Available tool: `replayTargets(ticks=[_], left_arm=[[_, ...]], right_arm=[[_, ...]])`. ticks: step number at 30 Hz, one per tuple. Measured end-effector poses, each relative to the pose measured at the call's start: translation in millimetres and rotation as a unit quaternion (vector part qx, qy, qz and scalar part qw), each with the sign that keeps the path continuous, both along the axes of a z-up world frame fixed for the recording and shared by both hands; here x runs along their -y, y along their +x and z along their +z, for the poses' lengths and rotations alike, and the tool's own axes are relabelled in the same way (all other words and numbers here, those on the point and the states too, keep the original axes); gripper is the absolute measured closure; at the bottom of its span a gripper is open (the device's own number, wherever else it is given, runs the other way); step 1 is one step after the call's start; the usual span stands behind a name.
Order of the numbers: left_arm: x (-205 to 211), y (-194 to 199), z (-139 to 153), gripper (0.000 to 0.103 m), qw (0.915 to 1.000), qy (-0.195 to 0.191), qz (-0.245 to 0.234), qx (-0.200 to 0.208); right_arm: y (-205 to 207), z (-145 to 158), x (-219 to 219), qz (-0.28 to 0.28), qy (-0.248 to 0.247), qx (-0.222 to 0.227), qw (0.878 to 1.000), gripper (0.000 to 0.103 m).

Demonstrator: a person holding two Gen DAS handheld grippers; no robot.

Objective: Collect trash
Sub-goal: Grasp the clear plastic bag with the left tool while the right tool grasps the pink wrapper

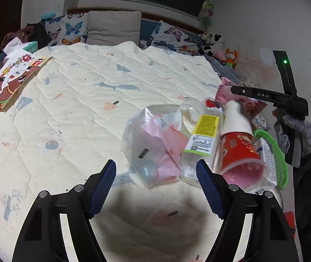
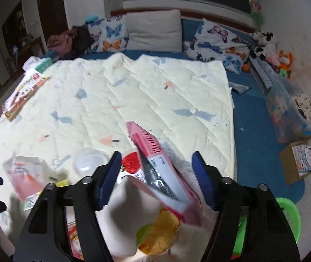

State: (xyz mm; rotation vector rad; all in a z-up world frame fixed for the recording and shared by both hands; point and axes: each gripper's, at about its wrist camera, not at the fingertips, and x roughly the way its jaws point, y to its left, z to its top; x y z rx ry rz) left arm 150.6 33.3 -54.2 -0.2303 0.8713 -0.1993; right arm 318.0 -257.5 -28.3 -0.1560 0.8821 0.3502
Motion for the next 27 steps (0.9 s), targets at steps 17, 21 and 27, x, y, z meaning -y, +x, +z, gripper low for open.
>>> replayTargets(ticks=[17,21,27], left_arm=[[-14,34,-17,0.030,0.9982,-0.052,0.023,-0.016],[-15,42,-21,0.034,0.9974,-0.067,0.020,-0.019],[-14,42,-26,0.057,0.9960,-0.084,0.014,-0.027]], right_arm=[[-17,9,41,-0.046,0.048,0.027,0.997,0.083],[-27,17,51,-0.054,0.061,0.041,0.996,0.083],[-44,28,59,-0.059,0.082,0.055,0.993,0.085]])
